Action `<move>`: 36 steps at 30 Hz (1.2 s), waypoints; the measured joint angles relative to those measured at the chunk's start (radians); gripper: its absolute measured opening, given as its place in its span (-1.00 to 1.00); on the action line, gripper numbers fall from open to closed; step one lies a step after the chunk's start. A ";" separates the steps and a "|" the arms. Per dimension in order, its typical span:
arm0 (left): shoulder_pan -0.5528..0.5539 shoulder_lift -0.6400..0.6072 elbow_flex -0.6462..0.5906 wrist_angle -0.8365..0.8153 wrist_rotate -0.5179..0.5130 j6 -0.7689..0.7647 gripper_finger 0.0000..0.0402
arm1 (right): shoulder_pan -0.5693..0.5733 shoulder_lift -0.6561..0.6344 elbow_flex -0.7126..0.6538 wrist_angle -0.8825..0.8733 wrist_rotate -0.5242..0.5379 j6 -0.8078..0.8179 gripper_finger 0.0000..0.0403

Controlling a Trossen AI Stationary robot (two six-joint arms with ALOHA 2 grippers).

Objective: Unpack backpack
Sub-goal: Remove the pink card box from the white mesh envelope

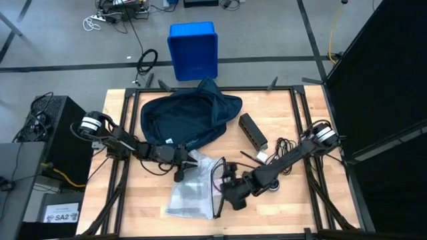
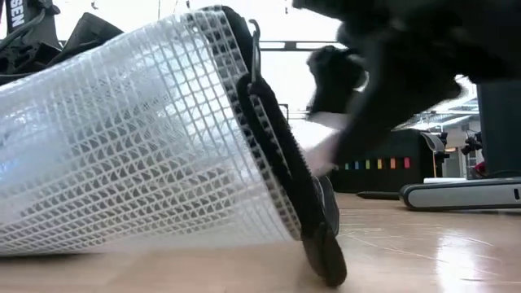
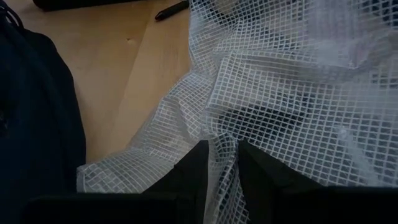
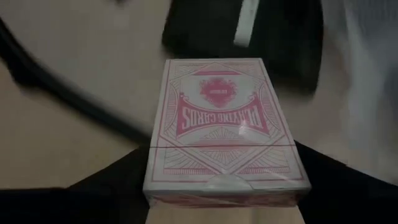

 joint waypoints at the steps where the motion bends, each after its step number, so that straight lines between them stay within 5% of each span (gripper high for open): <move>1: 0.000 0.000 0.000 0.000 0.000 0.000 -0.69 | 0.003 -0.006 0.000 -0.047 0.000 0.031 0.38; 9: 0.000 0.000 0.000 0.000 0.000 0.000 -0.69 | 0.044 -0.114 -0.036 -0.182 0.030 0.142 0.37; 14: 0.000 0.000 0.000 -0.001 0.000 0.000 -0.69 | 0.076 -0.220 -0.074 -0.225 0.137 0.219 0.37; 26: 0.000 0.000 0.000 0.005 0.000 -0.004 -0.69 | 0.078 -0.376 -0.416 -0.186 0.168 0.542 0.38; 36: 0.000 0.000 0.000 0.008 -0.001 -0.004 -0.69 | 0.049 -0.383 -0.419 -0.148 0.150 0.560 0.70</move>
